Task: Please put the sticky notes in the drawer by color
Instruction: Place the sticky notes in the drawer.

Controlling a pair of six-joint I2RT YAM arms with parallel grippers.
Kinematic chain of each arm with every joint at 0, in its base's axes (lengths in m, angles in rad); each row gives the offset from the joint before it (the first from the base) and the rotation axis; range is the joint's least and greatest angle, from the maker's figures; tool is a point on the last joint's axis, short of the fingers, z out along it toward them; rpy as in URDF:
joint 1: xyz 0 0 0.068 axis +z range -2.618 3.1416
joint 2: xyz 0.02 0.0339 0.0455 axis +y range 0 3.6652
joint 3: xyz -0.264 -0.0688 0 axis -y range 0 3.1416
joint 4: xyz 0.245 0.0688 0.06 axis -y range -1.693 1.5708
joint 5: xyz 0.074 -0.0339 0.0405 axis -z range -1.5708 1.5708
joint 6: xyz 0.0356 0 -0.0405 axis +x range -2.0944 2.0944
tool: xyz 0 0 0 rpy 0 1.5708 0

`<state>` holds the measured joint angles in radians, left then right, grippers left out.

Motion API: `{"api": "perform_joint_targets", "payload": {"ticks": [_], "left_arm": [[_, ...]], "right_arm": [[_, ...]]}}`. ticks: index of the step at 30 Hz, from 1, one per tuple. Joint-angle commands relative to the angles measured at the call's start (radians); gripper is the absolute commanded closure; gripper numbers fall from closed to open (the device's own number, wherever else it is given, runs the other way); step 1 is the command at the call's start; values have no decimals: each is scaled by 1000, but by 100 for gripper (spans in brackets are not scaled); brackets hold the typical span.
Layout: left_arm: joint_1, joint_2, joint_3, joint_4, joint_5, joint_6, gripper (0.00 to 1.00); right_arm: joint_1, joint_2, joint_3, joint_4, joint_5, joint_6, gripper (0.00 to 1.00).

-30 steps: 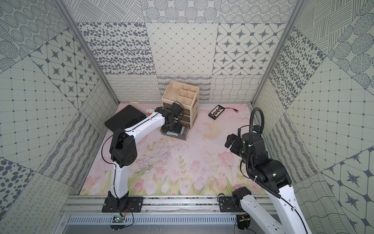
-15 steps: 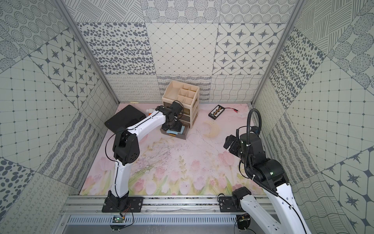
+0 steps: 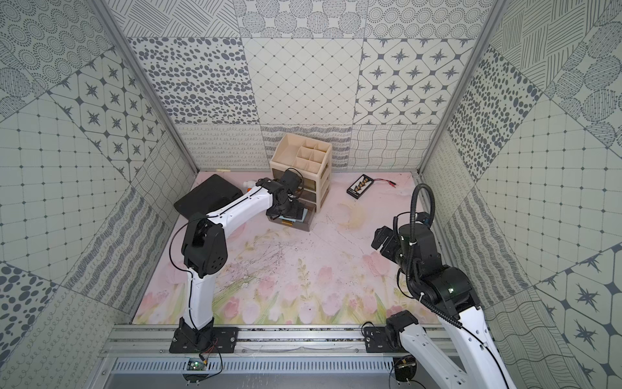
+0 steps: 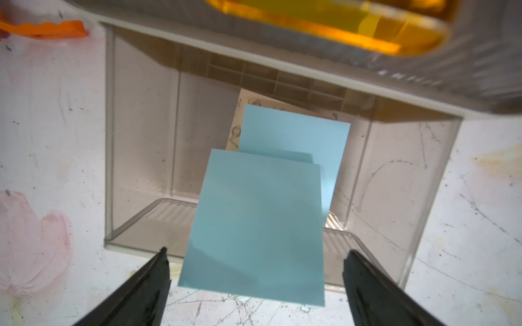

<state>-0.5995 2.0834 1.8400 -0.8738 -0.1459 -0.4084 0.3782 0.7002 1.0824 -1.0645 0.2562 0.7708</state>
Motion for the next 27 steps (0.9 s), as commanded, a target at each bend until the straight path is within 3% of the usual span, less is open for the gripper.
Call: {"api": "perform_joint_targets", "payload": {"ticks": [1,3,6,7,8,10,12,16,27], "left_arm": [[15,-116,-73,105,-63,-47,1],[15,-182,-123,122,-68,-52,2],[15,-264,-167,123,-49,-50,14],[15,-274,-168,108,-36,-53,26],[15,-271,-161,87,-13,-56,47],[14,-255,-154,47,32,-78,78],[12,-241,-177,48,85,-94,99],[11,-257,-290,140,109,-140,100],[13,-227,-345,283,124,-166,100]], "right_arm": [[-2,-2,-9,38,-8,4,1],[-2,-2,-12,41,-6,2,0],[-2,-2,-17,48,-5,3,6],[-2,-2,-20,54,-5,4,9],[-2,-3,-23,63,-10,3,13],[-2,-1,-27,79,-18,5,23],[-2,2,-29,90,-27,5,33],[-1,21,-15,104,-39,-14,50],[0,68,7,118,-67,-36,48]]}}
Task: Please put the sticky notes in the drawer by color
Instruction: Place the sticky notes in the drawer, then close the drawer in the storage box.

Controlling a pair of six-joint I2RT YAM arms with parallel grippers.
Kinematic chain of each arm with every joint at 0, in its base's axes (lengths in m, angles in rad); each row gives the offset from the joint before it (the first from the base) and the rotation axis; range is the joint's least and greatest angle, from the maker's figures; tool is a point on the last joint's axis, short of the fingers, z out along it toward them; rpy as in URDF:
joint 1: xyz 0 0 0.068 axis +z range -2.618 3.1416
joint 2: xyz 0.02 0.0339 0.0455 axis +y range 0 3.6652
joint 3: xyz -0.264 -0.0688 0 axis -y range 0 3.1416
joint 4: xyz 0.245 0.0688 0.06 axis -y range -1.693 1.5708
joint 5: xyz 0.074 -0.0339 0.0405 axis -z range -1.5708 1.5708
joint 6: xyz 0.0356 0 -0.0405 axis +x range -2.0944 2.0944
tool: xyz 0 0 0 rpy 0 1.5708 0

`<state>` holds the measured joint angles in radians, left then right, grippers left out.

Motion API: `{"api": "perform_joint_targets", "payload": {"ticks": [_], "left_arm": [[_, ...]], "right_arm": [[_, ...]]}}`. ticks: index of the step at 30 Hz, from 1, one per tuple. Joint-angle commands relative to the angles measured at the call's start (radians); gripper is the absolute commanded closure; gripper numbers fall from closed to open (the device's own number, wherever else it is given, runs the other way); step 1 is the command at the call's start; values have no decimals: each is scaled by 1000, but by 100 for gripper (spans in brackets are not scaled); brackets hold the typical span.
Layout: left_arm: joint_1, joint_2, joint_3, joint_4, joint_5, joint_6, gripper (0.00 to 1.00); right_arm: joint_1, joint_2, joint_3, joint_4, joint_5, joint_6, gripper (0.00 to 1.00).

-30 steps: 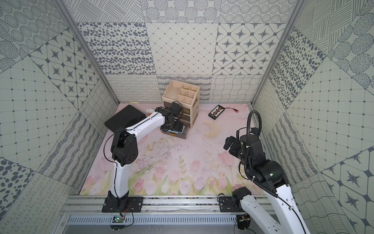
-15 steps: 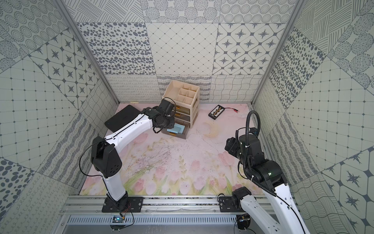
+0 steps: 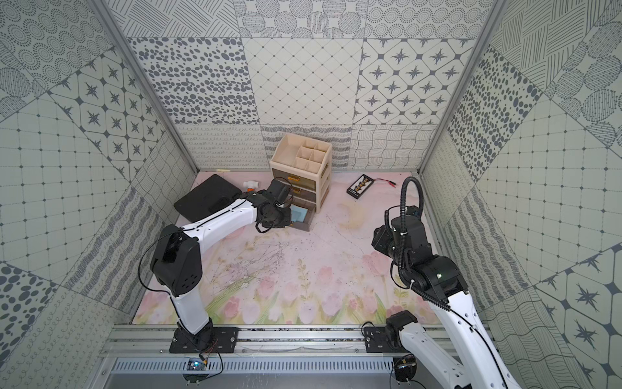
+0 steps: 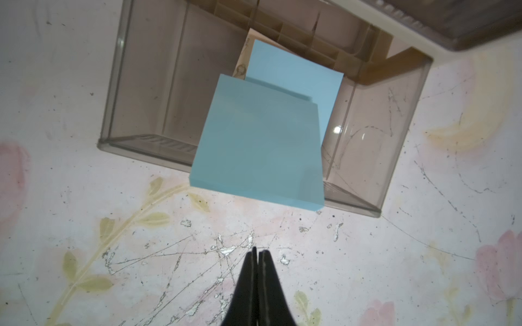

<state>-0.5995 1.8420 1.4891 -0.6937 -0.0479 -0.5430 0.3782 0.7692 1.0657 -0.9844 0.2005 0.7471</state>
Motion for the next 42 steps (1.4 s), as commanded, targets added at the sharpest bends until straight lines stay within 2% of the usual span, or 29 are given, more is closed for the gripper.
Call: {"api": "perform_joint_targets", "payload": {"ticks": [1,13,21,23,25,26,27,29,31,35,40,42], "left_arm": [[15,26,18,98,19,-30,100],[33,138,94,138,8,-20,100],[43,28,50,189,-9,-18,100],[56,-20,37,179,3,-26,93],[80,-74,28,168,25,-39,71],[93,-92,30,158,36,-43,57],[106,-107,39,141,47,-42,47],[124,-125,67,103,49,-31,38],[133,-131,94,65,47,-9,33],[139,-126,106,-2,16,5,31],[139,-156,-9,5,2,-51,31],[139,-218,-127,88,35,-101,42]], "right_arm": [[-1,-2,20,35,-12,-12,48],[-1,-12,32,4,2,-14,47],[0,36,9,78,-24,-26,44],[0,75,15,127,-42,-45,42],[-1,138,40,187,-66,-66,35],[-1,173,58,214,-79,-75,28],[0,213,82,245,-94,-85,19],[-1,301,133,298,-115,-99,10],[-1,398,197,344,-134,-111,5],[4,581,329,407,-154,-143,4],[11,793,523,403,-182,-171,3],[14,850,580,408,-182,-176,3]]}}
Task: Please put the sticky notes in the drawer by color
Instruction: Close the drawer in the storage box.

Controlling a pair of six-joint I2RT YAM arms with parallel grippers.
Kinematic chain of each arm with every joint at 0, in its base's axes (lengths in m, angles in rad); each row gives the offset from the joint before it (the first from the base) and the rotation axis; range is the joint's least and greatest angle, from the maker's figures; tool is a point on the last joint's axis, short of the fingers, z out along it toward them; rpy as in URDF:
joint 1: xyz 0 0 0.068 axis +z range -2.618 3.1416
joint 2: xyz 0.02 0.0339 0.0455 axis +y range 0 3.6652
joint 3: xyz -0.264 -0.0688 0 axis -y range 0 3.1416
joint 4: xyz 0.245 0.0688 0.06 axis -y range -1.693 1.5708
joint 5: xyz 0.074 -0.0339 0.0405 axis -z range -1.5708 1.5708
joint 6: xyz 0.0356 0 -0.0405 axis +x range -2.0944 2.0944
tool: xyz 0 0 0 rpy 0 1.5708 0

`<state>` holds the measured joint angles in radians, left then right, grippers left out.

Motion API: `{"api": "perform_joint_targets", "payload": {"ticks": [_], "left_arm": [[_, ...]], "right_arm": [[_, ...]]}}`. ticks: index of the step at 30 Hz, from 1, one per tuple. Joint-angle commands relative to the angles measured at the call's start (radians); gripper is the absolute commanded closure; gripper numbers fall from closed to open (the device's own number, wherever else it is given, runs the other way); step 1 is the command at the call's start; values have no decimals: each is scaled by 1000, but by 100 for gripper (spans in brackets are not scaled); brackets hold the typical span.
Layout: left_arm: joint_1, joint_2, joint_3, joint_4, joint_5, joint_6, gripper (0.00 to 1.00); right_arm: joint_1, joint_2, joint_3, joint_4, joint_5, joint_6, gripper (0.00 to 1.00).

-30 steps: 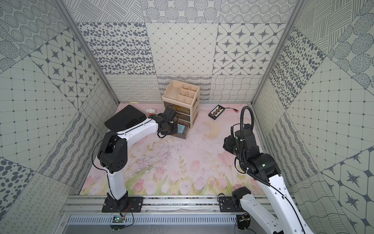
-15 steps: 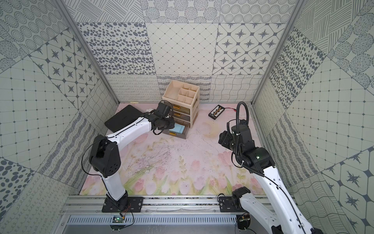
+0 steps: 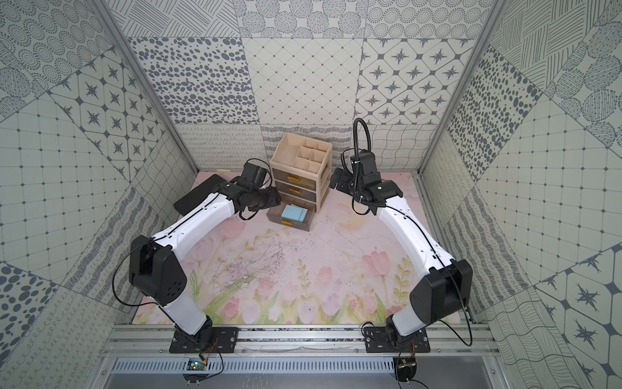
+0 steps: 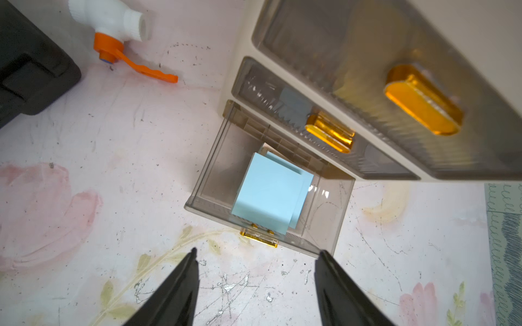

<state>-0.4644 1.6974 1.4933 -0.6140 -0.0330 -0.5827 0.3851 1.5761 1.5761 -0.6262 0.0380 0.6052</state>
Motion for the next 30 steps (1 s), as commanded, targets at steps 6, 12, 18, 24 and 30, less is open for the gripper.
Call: {"api": "perform_joint_targets", "payload": {"ticks": [6,12,18,24,30], "left_arm": [[4,-192,-412,247,143,-167,100],[4,-174,-640,609,339,-320,100],[6,-131,-676,690,338,-344,100],[8,-122,-674,699,331,-337,100],[11,-94,-665,728,357,-344,100]], "right_arm": [[7,242,327,-16,-6,-67,3],[8,459,657,-186,26,-61,3],[19,679,1019,-416,34,-59,6],[31,744,1136,-519,64,-66,10],[28,725,1088,-492,104,-81,17]]}}
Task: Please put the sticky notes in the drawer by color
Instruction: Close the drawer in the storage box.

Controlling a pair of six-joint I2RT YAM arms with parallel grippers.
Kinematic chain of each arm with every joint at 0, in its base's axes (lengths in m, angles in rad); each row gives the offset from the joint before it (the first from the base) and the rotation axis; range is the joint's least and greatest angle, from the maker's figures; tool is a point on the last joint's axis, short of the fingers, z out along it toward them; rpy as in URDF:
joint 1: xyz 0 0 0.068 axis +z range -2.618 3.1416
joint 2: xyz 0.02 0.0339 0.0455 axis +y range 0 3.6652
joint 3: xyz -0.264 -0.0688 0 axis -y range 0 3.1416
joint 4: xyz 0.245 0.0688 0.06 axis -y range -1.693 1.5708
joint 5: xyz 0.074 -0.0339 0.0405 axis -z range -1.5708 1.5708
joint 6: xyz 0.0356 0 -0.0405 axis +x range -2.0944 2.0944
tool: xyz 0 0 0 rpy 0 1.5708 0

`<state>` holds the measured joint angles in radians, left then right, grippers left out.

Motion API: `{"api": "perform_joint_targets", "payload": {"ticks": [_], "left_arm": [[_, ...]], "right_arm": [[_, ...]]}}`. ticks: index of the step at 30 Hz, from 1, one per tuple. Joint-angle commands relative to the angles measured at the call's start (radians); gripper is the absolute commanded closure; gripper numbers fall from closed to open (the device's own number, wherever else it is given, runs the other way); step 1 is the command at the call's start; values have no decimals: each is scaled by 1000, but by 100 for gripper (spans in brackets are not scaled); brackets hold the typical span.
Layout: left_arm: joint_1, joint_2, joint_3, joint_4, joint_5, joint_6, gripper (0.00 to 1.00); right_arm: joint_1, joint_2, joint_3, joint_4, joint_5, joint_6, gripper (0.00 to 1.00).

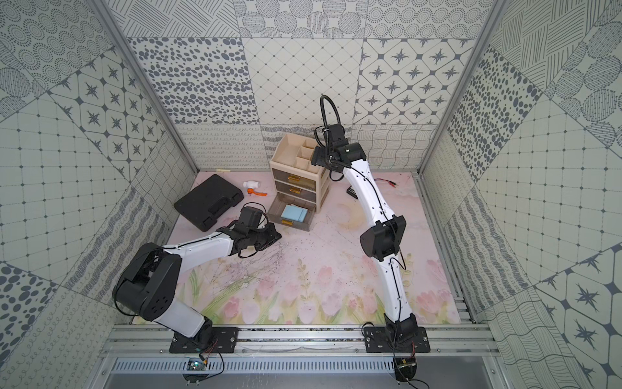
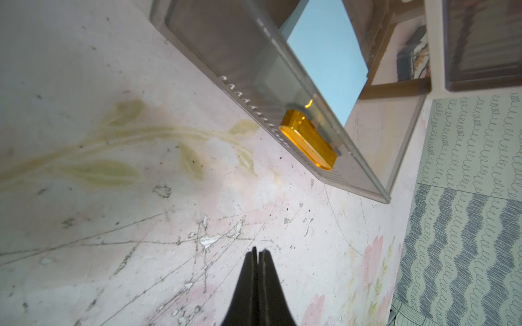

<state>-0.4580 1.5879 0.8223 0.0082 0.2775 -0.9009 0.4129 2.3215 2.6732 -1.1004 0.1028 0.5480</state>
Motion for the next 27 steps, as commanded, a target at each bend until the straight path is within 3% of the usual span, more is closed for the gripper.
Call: {"api": "perform_joint_targets", "payload": {"ticks": [1,5,11,18,20,24,27], "left_arm": [[5,19,4,114,51,-25,100],[5,28,-19,162,52,-21,100],[5,56,-48,255,48,-24,100],[5,61,-35,228,61,-9,100],[5,51,-38,213,47,5,100],[5,47,-32,175,16,31,100],[3,50,-38,182,21,26,100]], "right_arm": [[-1,-17,-5,-13,40,-24,20],[-8,10,22,-10,34,-25,27],[-16,49,30,12,2,-15,29],[-18,83,48,46,-20,-9,38],[-20,93,55,46,-37,-7,44],[-20,101,60,35,-64,-7,69],[-20,95,60,23,-63,-19,77]]}}
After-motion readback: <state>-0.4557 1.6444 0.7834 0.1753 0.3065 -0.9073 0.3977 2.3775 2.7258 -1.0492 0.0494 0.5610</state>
